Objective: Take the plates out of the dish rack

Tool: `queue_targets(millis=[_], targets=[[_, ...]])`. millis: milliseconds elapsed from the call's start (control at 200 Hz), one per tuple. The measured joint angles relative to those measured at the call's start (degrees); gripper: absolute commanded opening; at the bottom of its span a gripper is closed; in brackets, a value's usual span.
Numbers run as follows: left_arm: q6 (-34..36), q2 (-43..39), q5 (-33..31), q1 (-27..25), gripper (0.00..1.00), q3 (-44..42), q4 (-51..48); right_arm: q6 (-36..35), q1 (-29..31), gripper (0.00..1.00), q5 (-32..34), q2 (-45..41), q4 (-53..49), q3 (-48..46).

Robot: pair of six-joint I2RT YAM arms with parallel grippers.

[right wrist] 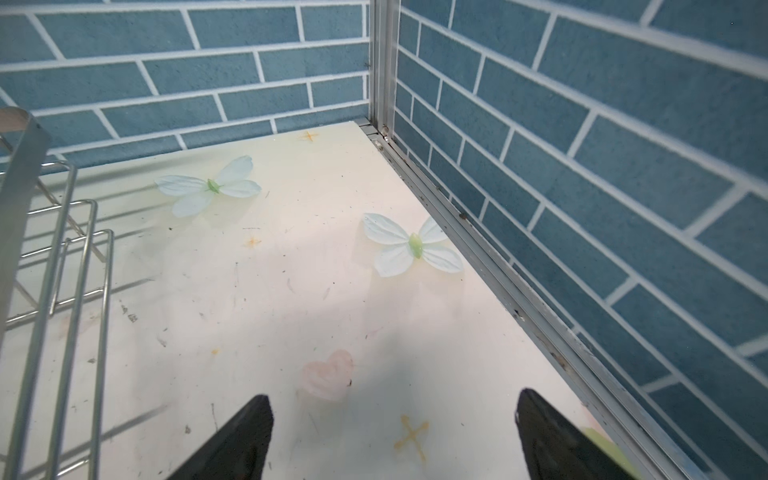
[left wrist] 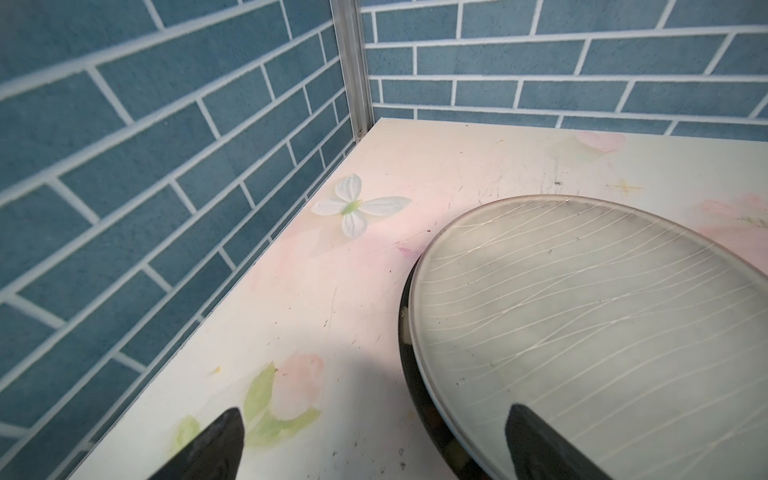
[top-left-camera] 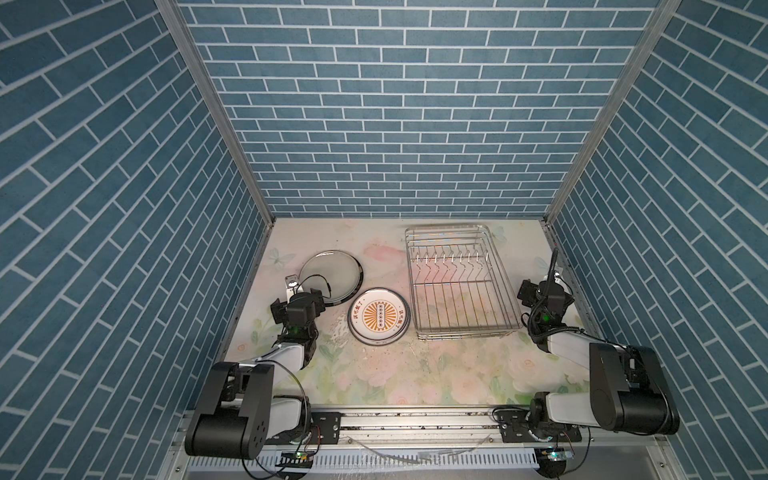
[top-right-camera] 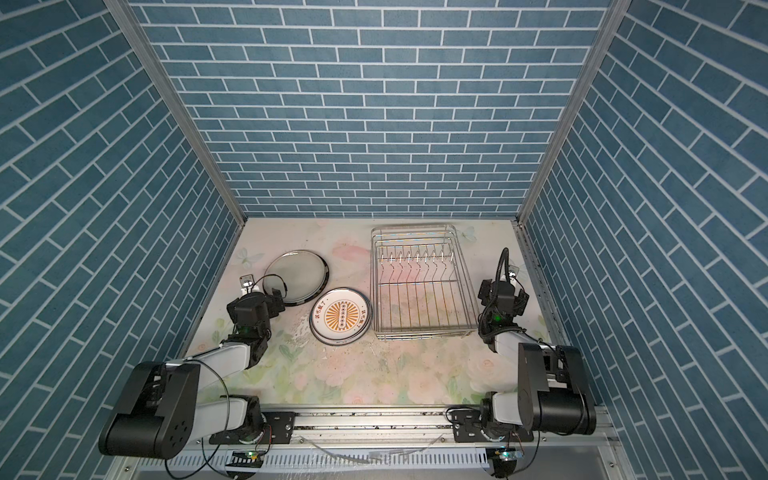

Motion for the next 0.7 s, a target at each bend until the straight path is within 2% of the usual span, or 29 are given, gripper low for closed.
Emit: queue_targets(millis=[125, 285, 435, 700], targets=[[1.57, 5.03, 1.55, 1.01, 1.0, 0.0, 8.79, -1.62, 0.7, 0.95, -1.55, 5.18, 4.13, -0.09], [4.24, 11.19, 7.19, 1.33, 1.0, 0.37, 14.16, -2.64, 0.83, 0.99, -2.34, 5.99, 7.23, -0.92], [6.64, 14.08, 12.5, 1.25, 1.0, 3.96, 12.11, -3.04, 0.81, 0.99, -2.86, 7.98, 10.91, -1.01], [6.86, 13.92, 12.68, 1.33, 1.0, 4.55, 12.37, -2.99, 0.17, 0.99, -3.91, 8.87, 11.39, -1.05]])
